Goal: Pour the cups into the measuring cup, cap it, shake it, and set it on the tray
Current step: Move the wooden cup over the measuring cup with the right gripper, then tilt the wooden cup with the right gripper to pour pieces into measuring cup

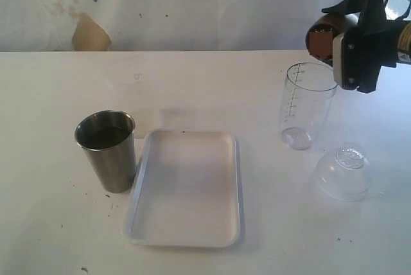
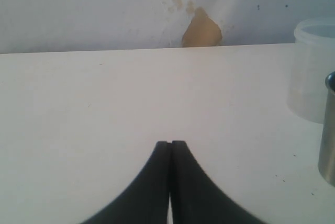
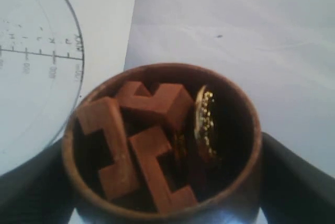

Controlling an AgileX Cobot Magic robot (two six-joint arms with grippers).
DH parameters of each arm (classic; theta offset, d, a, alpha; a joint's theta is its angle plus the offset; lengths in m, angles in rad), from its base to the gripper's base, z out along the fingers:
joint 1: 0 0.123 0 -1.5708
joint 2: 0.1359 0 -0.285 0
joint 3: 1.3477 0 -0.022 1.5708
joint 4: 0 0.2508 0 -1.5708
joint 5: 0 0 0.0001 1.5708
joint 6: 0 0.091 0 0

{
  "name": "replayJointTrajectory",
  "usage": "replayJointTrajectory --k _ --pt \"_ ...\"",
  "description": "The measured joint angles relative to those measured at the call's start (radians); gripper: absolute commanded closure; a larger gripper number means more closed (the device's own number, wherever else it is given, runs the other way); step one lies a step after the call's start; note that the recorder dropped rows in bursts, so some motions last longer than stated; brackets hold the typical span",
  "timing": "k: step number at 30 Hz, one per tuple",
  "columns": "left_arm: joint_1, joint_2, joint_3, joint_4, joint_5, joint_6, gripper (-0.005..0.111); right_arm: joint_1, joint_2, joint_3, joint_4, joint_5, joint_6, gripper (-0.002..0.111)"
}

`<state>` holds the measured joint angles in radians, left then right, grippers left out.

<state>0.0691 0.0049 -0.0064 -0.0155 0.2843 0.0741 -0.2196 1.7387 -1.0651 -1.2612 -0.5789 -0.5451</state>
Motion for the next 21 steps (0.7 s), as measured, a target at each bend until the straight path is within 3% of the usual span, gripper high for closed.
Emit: replayJointTrajectory --k 21 --pt "0.0 0.0 0.0 0.0 0.0 0.0 0.107 0.029 -0.021 -0.002 -0.108 0.084 -0.096 0.108"
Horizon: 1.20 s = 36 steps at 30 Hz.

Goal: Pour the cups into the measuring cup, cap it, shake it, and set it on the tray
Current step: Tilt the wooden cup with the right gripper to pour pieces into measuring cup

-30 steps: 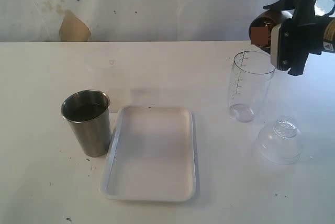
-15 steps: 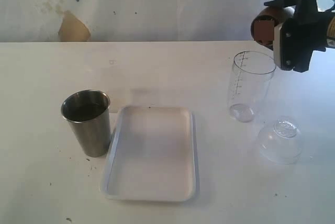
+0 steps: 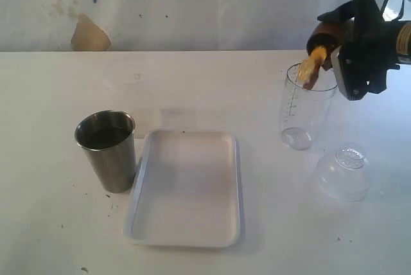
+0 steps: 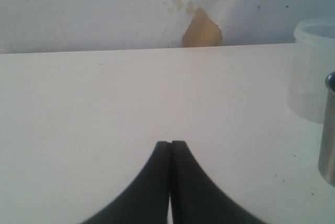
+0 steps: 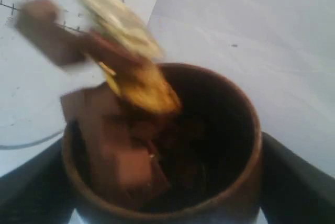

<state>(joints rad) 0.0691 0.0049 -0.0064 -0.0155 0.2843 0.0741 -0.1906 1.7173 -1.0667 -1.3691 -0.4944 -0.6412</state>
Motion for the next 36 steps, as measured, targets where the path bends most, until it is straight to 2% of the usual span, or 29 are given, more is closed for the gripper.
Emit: replayJointTrajectory --k 15,23,36 --pt "0.0 0.0 0.0 0.0 0.0 0.0 0.107 0.015 0.0 -0.008 -0.005 0.032 -0.054 0.108" --pt "0.0 0.0 0.0 0.0 0.0 0.0 0.107 0.046 -0.009 -0.008 -0.106 0.105 -0.085 0.108" --pt "0.0 0.0 0.0 0.0 0.0 0.0 0.107 0.08 -0.026 -0.036 -0.163 0.197 -0.088 0.108"
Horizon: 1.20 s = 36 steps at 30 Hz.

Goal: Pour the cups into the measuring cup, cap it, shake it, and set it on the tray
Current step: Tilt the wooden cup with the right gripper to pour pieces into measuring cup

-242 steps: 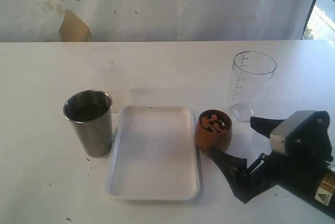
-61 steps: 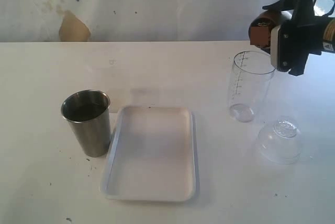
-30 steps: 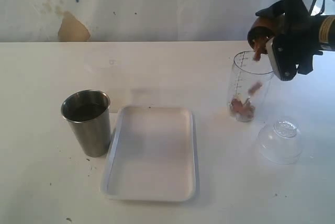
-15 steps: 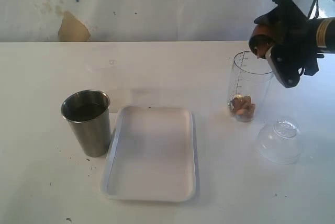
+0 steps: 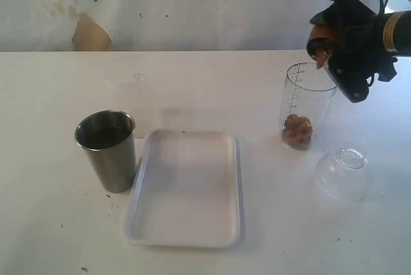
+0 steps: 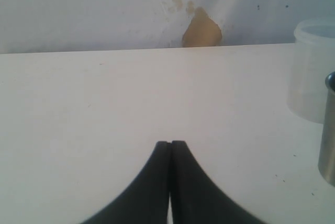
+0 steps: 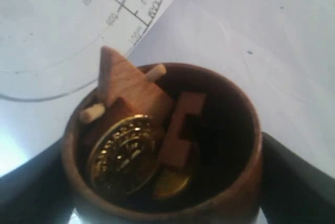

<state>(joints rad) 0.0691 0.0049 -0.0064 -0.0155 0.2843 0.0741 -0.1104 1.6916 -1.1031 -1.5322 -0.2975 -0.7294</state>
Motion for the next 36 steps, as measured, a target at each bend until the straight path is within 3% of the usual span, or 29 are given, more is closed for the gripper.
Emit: replayJointTrajectory --k 36 --pt "0.0 0.0 0.0 0.0 0.0 0.0 0.107 0.08 -0.039 -0.004 -0.173 0.155 0.053 0.108"
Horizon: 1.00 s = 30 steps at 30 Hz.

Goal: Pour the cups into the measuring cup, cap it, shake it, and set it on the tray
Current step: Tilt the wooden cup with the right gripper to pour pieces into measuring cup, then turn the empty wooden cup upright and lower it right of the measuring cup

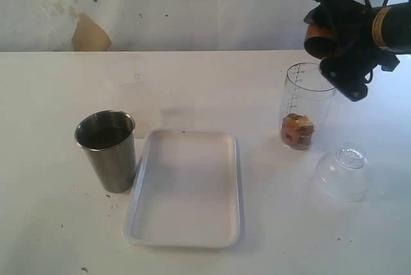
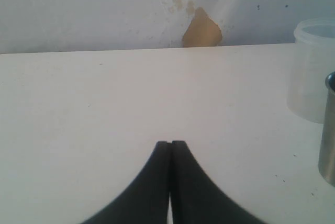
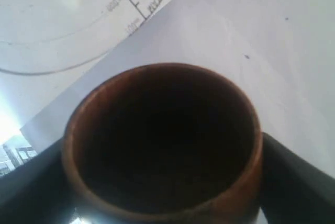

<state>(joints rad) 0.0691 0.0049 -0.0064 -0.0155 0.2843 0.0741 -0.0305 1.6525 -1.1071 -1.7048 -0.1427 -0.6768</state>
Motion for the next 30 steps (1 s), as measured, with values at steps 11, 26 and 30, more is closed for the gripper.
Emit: replayJointTrajectory --k 11,26,30 --pt "0.0 0.0 0.0 0.0 0.0 0.0 0.107 0.001 0.0 0.0 0.0 -0.063 0.256 0.108" --pt "0.0 0.0 0.0 0.0 0.0 0.0 0.107 -0.024 -0.008 -0.041 0.0 -0.303 0.799 0.108" --pt "0.0 0.0 0.0 0.0 0.0 0.0 0.107 -0.041 -0.021 -0.052 -0.001 -0.417 0.866 0.108"
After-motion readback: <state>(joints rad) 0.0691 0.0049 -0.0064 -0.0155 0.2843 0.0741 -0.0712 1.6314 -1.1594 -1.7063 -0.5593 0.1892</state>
